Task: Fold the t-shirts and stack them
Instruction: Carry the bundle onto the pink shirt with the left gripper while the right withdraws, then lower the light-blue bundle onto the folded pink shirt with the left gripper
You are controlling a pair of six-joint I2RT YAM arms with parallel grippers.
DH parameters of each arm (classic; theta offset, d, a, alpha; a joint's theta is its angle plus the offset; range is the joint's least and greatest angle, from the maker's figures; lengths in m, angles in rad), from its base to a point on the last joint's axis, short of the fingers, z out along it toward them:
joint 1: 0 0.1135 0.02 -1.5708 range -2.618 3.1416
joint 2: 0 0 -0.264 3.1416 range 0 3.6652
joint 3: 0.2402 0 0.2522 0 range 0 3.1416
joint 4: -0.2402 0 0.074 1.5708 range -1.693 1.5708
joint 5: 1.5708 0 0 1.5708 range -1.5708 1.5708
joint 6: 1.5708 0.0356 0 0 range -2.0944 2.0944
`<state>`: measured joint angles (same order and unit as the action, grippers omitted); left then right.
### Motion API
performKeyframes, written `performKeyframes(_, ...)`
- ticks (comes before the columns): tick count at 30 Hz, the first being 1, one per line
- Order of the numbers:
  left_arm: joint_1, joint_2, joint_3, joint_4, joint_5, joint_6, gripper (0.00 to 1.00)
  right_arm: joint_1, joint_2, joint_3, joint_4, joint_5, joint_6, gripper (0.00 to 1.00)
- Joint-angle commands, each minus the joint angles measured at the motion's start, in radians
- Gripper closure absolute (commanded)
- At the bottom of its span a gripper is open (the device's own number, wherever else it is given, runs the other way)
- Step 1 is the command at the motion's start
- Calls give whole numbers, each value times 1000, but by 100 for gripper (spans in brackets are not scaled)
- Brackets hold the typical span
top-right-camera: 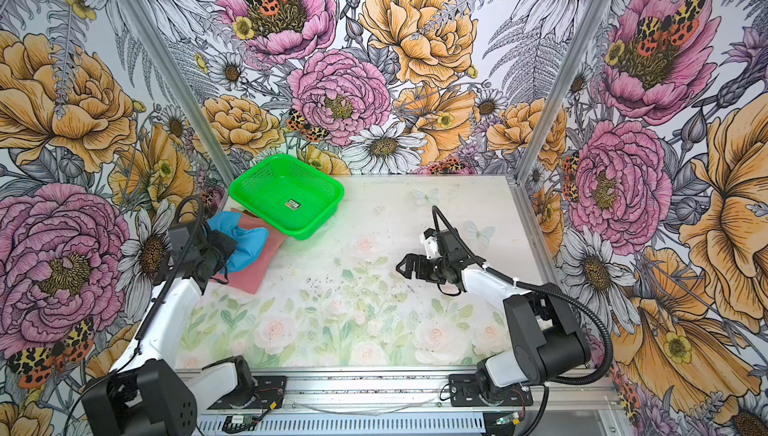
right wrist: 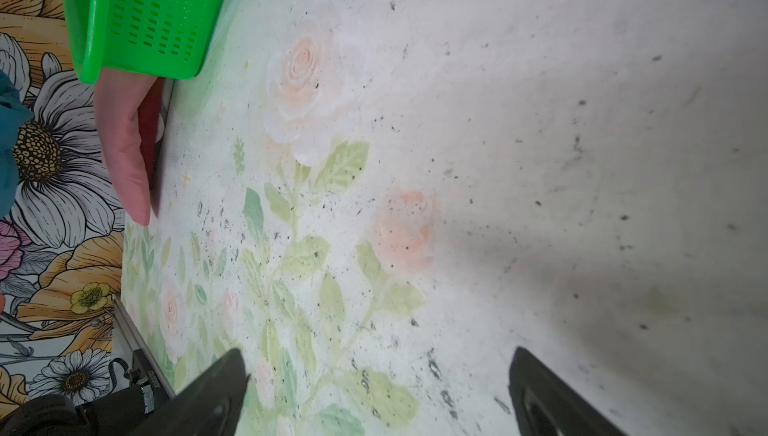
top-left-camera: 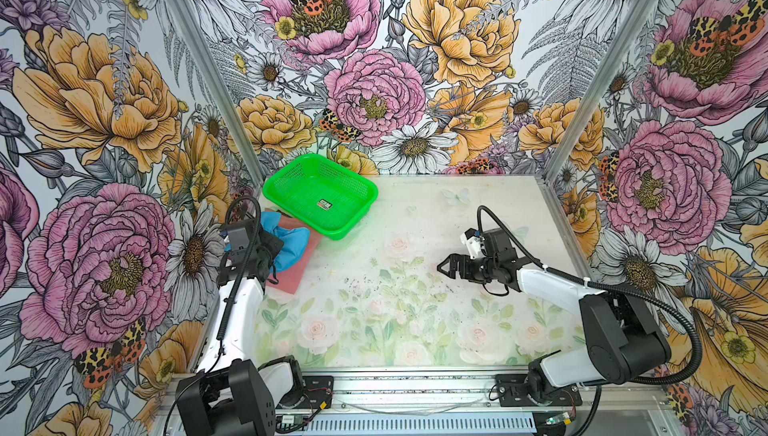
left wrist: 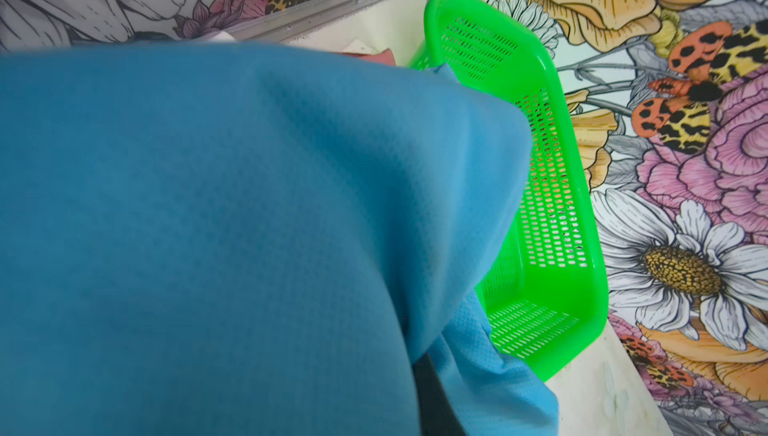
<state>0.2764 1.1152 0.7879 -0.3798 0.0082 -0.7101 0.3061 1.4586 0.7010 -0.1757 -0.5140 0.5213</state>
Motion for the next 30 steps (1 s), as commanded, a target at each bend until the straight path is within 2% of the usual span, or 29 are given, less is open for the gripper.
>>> performKeyframes(1, 5, 40, -26, 175, -39, -72, 100, -5, -17, 18, 5, -14, -24, 0)
performKeyframes(8, -33, 144, -49, 292, -96, -114, 100, -7, -21, 14, -4, -13, -28, 1)
performKeyframes(14, -40, 215, -68, 386, -93, -144, 99, -13, -18, 11, -10, -12, -32, 1)
performKeyframes(18, -45, 217, -91, 396, -121, -150, 92, -19, -14, 14, -13, -14, -36, 0)
performKeyframes(20, -40, 216, -108, 429, -114, -150, 84, -21, -11, 18, -16, -17, -36, 0)
performKeyframes(21, -34, 222, -111, 441, -96, -152, 76, -21, -9, 20, -17, -18, -38, 0)
performKeyframes(24, -21, 237, -111, 463, -36, -150, 43, -22, -3, 28, -23, -22, -40, 1)
performKeyframes(27, -21, 202, -102, 402, -68, -142, 16, -22, -1, 35, -27, -22, -40, 0)
performKeyframes(29, -18, 158, -92, 346, -104, -126, 3, -22, -1, 39, -27, -24, -38, 1)
performKeyframes(30, -16, 134, -83, 311, -124, -119, 1, -22, -1, 39, -26, -24, -38, 1)
